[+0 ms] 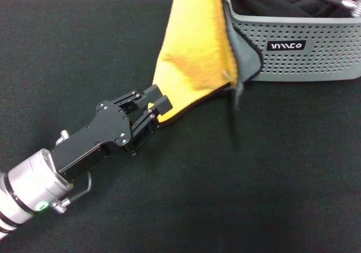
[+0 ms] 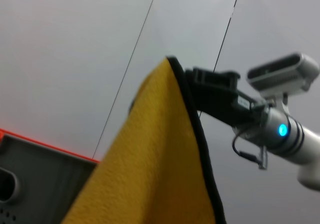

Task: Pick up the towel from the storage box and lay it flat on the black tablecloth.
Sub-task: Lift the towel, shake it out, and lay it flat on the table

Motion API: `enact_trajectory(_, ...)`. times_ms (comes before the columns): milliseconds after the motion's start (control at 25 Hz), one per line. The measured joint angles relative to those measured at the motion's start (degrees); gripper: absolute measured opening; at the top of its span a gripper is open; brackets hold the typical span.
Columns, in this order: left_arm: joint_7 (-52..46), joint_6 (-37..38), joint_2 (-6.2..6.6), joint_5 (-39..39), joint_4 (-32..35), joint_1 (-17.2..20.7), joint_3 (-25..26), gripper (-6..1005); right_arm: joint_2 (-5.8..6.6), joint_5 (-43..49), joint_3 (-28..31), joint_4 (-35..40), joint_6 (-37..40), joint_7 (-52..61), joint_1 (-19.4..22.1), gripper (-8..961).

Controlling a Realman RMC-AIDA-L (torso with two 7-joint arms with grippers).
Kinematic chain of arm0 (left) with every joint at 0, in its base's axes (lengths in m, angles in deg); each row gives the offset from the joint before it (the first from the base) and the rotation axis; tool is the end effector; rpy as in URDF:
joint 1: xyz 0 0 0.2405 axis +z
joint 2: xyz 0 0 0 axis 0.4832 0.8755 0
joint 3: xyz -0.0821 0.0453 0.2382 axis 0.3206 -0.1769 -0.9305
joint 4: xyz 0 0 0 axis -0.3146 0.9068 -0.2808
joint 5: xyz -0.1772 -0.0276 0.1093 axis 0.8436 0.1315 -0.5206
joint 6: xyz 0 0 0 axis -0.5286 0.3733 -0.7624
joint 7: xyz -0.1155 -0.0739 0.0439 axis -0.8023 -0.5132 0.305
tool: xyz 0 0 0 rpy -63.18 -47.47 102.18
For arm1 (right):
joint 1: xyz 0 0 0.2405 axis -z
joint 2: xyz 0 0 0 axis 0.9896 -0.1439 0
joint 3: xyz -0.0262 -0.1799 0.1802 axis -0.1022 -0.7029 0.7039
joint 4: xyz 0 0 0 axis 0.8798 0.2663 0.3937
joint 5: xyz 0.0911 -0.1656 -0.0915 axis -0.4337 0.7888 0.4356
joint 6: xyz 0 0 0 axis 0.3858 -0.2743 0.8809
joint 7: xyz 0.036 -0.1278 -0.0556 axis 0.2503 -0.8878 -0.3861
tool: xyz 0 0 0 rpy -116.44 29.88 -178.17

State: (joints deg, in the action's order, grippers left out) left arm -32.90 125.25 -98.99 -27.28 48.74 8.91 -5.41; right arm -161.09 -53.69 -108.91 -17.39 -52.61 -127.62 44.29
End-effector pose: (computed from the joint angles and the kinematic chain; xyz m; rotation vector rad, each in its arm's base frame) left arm -0.2736 0.2365 -0.0449 -2.2550 -0.6263 -1.3859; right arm 0.0665 0.4007 0.0342 -2.5905 0.4138 1.1614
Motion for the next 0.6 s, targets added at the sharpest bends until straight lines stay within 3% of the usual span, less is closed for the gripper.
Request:
enact_trajectory(280, 0.24, -2.95, -0.03, -0.42, -0.58, -0.75, -0.07, 411, -0.1, 3.19, -1.97, -1.98, 1.18, 0.36, -5.71, 9)
enact_trajectory(600, 1.03, -7.63, -0.1, -0.07, -1.54, -1.05, 0.0, 510, -0.09, 4.36, -2.97, -1.97, 1.93, -0.24, -7.31, 9)
